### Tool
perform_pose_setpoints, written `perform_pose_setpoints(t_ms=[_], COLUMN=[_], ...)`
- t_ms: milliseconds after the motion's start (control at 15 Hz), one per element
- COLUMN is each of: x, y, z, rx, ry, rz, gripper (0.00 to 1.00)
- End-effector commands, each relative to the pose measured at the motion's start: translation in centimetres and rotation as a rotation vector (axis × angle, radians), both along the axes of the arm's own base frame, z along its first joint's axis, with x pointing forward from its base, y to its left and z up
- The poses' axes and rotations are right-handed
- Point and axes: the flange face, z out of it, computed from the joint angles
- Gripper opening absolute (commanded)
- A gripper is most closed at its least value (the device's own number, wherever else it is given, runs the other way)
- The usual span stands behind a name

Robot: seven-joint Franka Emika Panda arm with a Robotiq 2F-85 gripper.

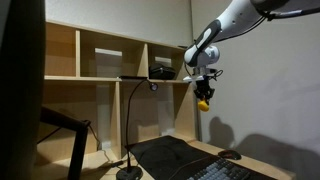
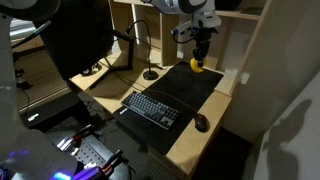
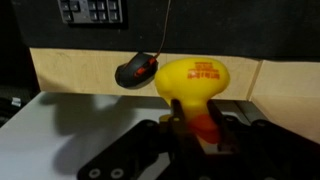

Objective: Place the duck toy on the black mat

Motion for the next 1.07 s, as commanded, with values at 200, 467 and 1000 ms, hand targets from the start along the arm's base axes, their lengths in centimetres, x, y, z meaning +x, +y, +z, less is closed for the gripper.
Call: perform_pose_setpoints(t_ms=[200,467,1000], x=[1.8,2.1,2.0], y=[2.1,2.5,2.3], z=[-0.7,-0.8,-1.0], rx=[-0.306,-0.288,-0.311], ry=[0.063,0.070,0.113], rz=[0.127,0.131,0.215], gripper=[0.07,0.07,0.07])
